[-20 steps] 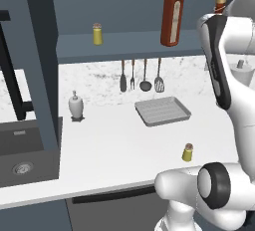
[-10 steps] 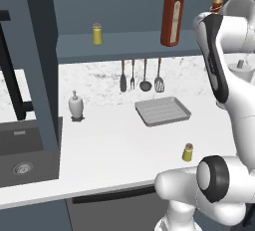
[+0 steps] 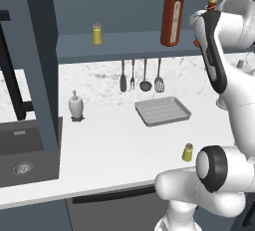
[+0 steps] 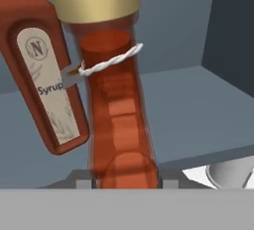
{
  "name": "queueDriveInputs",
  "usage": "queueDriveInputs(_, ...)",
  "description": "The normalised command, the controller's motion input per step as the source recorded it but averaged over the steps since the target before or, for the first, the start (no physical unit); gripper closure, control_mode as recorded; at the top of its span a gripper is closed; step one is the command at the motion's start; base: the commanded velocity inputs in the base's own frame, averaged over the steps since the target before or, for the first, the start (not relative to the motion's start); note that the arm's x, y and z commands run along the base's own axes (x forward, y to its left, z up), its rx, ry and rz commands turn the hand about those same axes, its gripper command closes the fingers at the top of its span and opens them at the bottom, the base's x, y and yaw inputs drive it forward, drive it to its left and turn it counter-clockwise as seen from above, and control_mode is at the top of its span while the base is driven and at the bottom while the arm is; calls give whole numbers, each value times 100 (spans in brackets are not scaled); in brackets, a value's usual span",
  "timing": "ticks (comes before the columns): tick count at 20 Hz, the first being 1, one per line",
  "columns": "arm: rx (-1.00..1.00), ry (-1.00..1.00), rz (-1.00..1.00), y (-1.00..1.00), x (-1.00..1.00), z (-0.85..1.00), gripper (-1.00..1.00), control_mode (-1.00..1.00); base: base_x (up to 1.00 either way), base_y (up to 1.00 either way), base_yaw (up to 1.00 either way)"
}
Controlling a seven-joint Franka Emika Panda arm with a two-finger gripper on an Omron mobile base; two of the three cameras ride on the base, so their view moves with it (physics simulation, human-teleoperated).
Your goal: Put the shaker and condiment bottle from the counter next to their counterparts in the cabinet.
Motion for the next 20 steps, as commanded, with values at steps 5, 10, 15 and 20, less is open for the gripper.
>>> queueDriveInputs(5,0,1,8,0,32,-11,100,-100,0,0,0)
queueDriveInputs(10,0,1,9,0,40,-34,100,-100,0,0,0)
queueDriveInputs(15,0,0,8,0,35,-20,100,-100,0,0,0)
queueDriveInputs(20,0,0,5,0,24,-18,100,-100,0,0,0)
